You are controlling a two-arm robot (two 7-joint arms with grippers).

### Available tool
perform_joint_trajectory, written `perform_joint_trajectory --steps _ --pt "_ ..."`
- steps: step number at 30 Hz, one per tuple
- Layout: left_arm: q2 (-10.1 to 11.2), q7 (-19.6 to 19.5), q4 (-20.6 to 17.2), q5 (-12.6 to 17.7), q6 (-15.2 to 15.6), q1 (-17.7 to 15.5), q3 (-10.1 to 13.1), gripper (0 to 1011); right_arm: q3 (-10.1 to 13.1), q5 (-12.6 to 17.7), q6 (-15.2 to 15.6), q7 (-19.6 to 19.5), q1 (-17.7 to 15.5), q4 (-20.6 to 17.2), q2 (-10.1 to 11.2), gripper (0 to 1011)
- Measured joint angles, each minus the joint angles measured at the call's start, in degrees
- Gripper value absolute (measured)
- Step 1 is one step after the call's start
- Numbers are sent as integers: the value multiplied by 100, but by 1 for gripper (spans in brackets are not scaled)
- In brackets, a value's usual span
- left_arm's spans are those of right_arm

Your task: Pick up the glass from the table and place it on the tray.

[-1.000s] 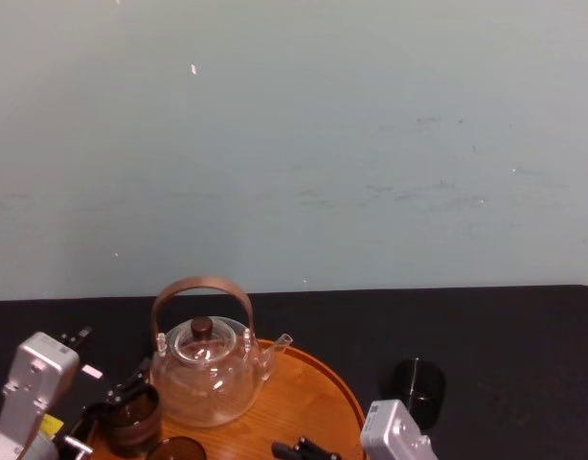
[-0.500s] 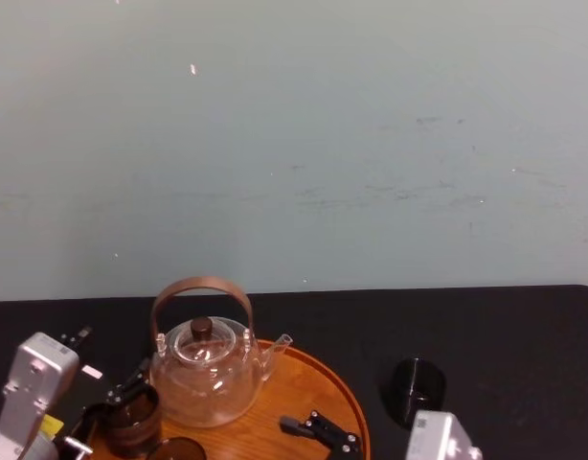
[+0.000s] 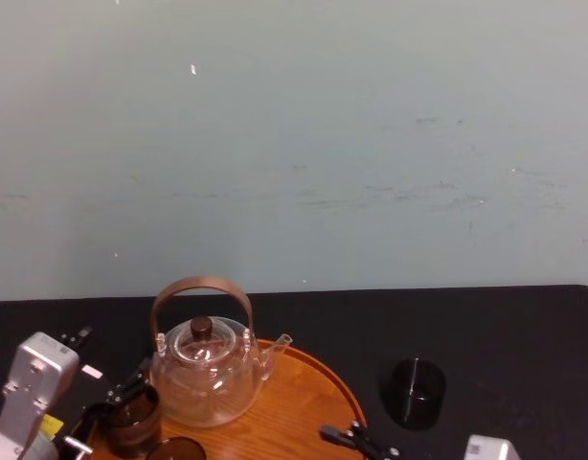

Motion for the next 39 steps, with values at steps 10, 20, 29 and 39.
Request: perform_joint_trajectory --steps 10,20,29,39 --pt "0 0 0 0 0 0 0 1002 537 249 -93 -190 -608 46 155 1002" --pt "0 0 0 0 0 0 0 1001 993 481 -149 -262 -1017 210 184 1002" --pt "0 0 0 0 0 0 0 1001 1359 524 -124 -378 -1206 351 148 1002" --pt "0 0 0 0 0 0 0 1001 1599 587 42 -406 -1057 726 17 1002"
